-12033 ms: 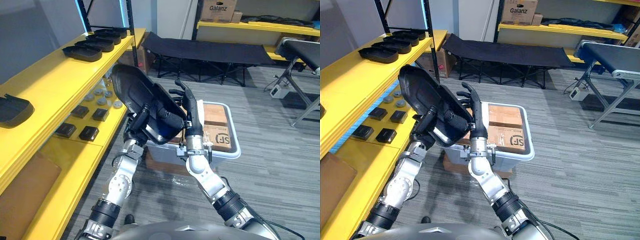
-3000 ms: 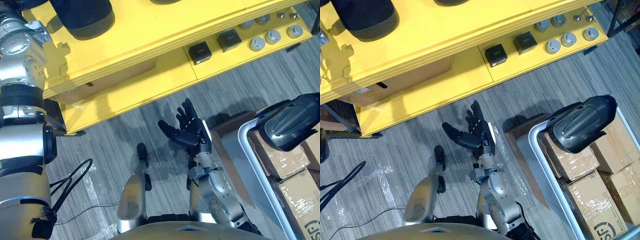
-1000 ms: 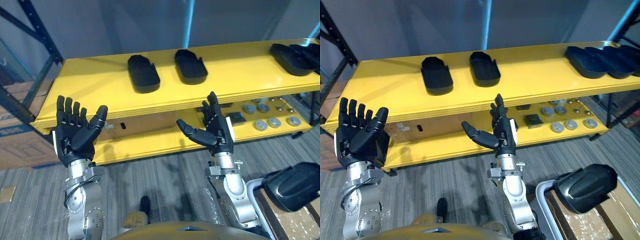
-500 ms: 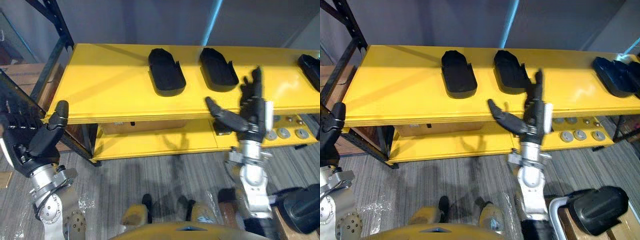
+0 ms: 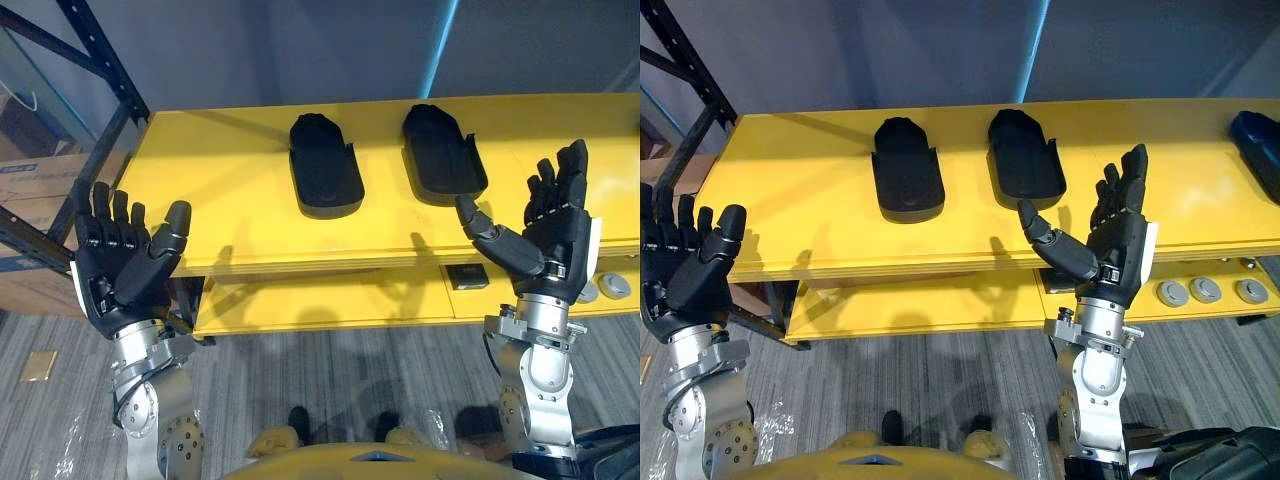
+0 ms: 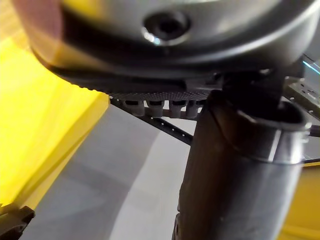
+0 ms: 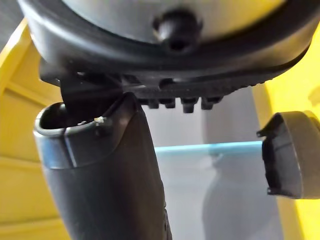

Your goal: Walk over and take three plastic housings, then place them on the shelf

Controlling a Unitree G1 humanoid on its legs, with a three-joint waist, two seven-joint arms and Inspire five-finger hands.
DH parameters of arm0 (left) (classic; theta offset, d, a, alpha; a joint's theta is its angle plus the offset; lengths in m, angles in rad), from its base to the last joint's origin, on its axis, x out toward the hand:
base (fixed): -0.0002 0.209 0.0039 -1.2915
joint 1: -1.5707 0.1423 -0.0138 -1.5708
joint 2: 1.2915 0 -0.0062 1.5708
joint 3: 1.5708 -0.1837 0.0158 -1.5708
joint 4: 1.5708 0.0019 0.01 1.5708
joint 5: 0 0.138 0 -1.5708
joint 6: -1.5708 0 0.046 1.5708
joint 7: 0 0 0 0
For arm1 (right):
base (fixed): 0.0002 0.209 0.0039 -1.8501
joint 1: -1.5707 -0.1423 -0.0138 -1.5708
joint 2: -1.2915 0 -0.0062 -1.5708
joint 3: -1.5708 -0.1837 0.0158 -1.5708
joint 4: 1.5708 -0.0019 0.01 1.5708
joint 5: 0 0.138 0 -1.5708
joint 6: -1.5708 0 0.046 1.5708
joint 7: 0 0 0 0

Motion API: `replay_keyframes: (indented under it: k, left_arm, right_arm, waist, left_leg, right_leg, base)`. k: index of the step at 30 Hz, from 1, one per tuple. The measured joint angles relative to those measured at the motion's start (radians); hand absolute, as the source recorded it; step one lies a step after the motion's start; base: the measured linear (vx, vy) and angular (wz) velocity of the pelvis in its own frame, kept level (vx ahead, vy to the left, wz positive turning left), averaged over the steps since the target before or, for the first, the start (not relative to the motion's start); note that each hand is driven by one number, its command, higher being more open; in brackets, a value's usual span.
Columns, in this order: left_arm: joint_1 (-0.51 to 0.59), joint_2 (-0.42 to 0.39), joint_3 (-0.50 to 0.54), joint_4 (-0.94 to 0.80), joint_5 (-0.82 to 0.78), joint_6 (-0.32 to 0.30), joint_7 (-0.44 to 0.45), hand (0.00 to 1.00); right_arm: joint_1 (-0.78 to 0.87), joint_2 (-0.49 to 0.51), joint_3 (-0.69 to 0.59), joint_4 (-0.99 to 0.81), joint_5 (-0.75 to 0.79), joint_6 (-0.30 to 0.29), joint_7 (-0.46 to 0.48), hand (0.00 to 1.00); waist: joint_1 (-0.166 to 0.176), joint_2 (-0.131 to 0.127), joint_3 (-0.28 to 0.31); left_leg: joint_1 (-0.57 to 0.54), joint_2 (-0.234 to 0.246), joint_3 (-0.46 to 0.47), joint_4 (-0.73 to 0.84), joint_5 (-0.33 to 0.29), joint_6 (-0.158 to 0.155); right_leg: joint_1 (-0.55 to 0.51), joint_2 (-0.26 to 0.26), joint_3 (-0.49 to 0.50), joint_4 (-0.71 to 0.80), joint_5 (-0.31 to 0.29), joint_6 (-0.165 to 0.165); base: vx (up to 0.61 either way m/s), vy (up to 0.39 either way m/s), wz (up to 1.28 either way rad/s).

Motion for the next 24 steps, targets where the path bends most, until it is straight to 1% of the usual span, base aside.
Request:
replay_keyframes:
  k: [3,5,8,10,12,13,15,16,19,21,23,24]
  left_arm:
    - [0.002,0.007,-0.002,0.000,0.005,0.000,0.001,1.00]
    - [0.001,0.008,-0.005,0.000,0.021,0.002,0.002,1.00]
    - [0.002,0.014,-0.013,0.000,0.033,0.010,0.005,1.00]
    - [0.002,0.030,-0.024,0.000,0.034,0.029,0.005,1.00]
    - [0.002,0.047,-0.030,0.000,0.034,0.033,0.005,1.00]
    - [0.002,0.055,-0.040,0.000,0.035,0.037,0.005,1.00]
    - [0.004,0.057,-0.043,0.000,0.037,0.049,0.003,1.00]
    - [0.003,0.062,-0.044,0.000,0.037,0.049,0.003,1.00]
    - [0.003,0.084,-0.055,0.001,0.037,0.050,0.005,1.00]
    - [0.003,0.087,-0.061,0.001,0.040,0.050,0.008,1.00]
    - [0.002,0.087,-0.065,0.002,0.062,0.050,0.009,1.00]
    - [0.002,0.087,-0.067,0.002,0.076,0.051,0.012,1.00]
  right_arm:
    - [0.000,0.003,0.042,0.000,-0.012,0.011,0.058,1.00]
    - [-0.004,0.000,0.066,0.000,-0.033,0.024,0.087,1.00]
    - [-0.004,-0.021,0.110,0.001,-0.130,0.042,0.121,1.00]
    - [-0.023,-0.095,0.165,0.003,-0.209,0.042,0.150,1.00]
    - [-0.066,-0.148,0.211,0.017,-0.266,0.043,0.168,1.00]
    - [-0.095,-0.168,0.234,0.031,-0.291,0.043,0.172,1.00]
    - [-0.151,-0.191,0.269,0.071,-0.342,0.053,0.169,1.00]
    - [-0.189,-0.209,0.290,0.095,-0.376,0.071,0.166,1.00]
    - [-0.247,-0.238,0.328,0.141,-0.405,0.108,0.149,1.00]
    - [-0.299,-0.235,0.359,0.196,-0.406,0.158,0.121,1.00]
    - [-0.334,-0.223,0.373,0.252,-0.353,0.207,0.100,1.00]
    - [-0.350,-0.205,0.373,0.290,-0.298,0.244,0.083,1.00]
  waist:
    - [0.002,-0.008,-0.003]
    - [0.003,-0.009,-0.003]
    - [0.004,-0.009,-0.004]
    - [0.005,-0.012,-0.005]
    - [0.006,-0.016,-0.007]
    - [0.010,-0.018,-0.009]
    - [0.018,-0.024,-0.011]
    - [0.023,-0.028,-0.013]
    - [0.035,-0.032,-0.013]
    - [0.038,-0.032,-0.013]
    - [0.039,-0.032,-0.013]
    - [0.047,-0.032,-0.013]
  left_leg:
    - [0.026,-0.007,0.008,-0.034,0.012,0.003]
    - [0.028,-0.012,0.009,-0.052,0.013,-0.001]
    - [0.034,-0.012,0.033,-0.078,0.023,-0.002]
    - [0.044,-0.012,0.037,-0.097,0.035,0.002]
    - [0.045,-0.011,0.036,-0.103,0.042,0.003]
    - [0.050,-0.011,0.037,-0.110,0.052,-0.003]
    - [0.056,-0.012,0.037,-0.110,0.053,-0.003]
    - [0.055,-0.012,0.036,-0.110,0.053,-0.003]
    - [0.052,-0.012,0.031,-0.110,0.055,-0.002]
    - [0.045,-0.012,0.024,-0.110,0.059,-0.001]
    - [0.036,-0.013,0.012,-0.110,0.070,0.005]
    - [0.035,-0.013,0.010,-0.110,0.074,0.008]
  right_leg:
    - [0.008,-0.005,0.009,0.000,-0.004,-0.006]
    - [0.008,-0.009,0.008,-0.004,-0.006,-0.008]
    - [0.011,-0.013,-0.004,-0.012,-0.005,-0.007]
    - [0.016,-0.014,-0.012,-0.012,-0.005,-0.007]
    - [0.016,-0.013,-0.014,-0.012,-0.004,-0.006]
    - [0.019,-0.013,-0.015,-0.012,-0.004,-0.005]
    - [0.026,-0.013,-0.015,-0.013,-0.004,-0.005]
    - [0.025,-0.013,-0.016,-0.013,-0.004,-0.005]
    - [0.026,-0.013,-0.021,-0.013,-0.003,-0.005]
    - [0.025,-0.013,-0.033,-0.014,-0.003,-0.005]
    - [0.023,-0.014,-0.045,-0.014,-0.003,-0.005]
    - [0.023,-0.013,-0.046,-0.015,-0.003,-0.005]
  base:
    - [-0.03,0.023,-0.05]
    - [-0.06,0.014,0.05]
    - [-0.06,0.004,0.12]
    - [-0.05,0.004,0.12]
    - [-0.05,0.005,0.05]
    - [-0.03,0.005,0.03]
    - [0.00,0.000,0.00]
    - [0.00,0.000,0.00]
    - [-0.01,0.001,0.05]
    - [-0.01,-0.002,0.17]
    - [0.00,-0.007,0.18]
    - [0.01,-0.006,0.07]
